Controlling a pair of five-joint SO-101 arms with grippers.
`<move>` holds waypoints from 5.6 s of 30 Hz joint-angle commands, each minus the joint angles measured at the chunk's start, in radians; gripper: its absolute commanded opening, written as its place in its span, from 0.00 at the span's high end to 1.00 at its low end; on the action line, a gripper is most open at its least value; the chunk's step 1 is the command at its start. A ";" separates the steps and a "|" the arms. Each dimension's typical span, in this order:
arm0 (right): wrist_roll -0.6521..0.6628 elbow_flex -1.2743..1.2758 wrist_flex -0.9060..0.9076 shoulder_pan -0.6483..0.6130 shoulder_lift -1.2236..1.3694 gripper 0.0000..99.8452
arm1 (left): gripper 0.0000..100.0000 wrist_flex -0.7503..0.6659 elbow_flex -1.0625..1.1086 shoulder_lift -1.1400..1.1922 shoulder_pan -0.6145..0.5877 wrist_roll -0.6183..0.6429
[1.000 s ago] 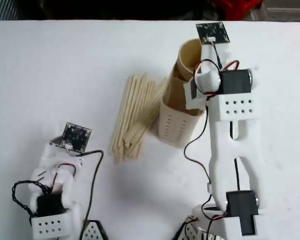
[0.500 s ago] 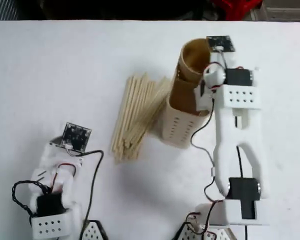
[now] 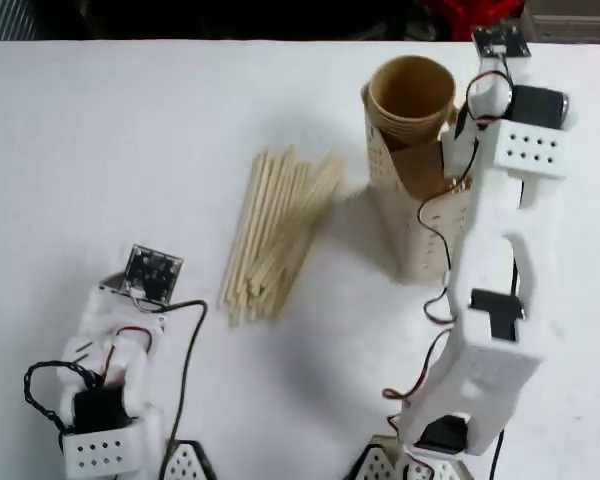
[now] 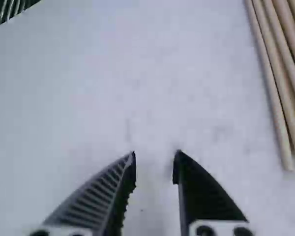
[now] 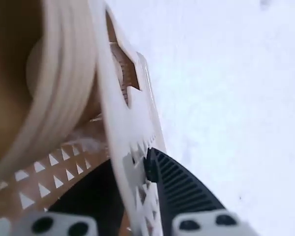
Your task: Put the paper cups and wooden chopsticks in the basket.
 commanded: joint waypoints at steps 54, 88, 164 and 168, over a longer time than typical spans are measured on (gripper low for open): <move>-0.379 0.736 -0.549 -0.595 -0.260 0.85 | 0.86 0.002 -0.003 -0.008 0.015 -0.012; -0.388 0.746 -0.599 -0.573 0.018 0.87 | 0.86 0.003 -0.003 -0.007 0.015 -0.012; -0.532 0.720 -0.522 -0.527 0.131 0.86 | 0.86 0.017 -0.003 -0.007 0.015 -0.012; -0.525 0.729 -0.509 -0.587 0.131 0.86 | 0.86 0.017 -0.003 -0.007 0.015 -0.012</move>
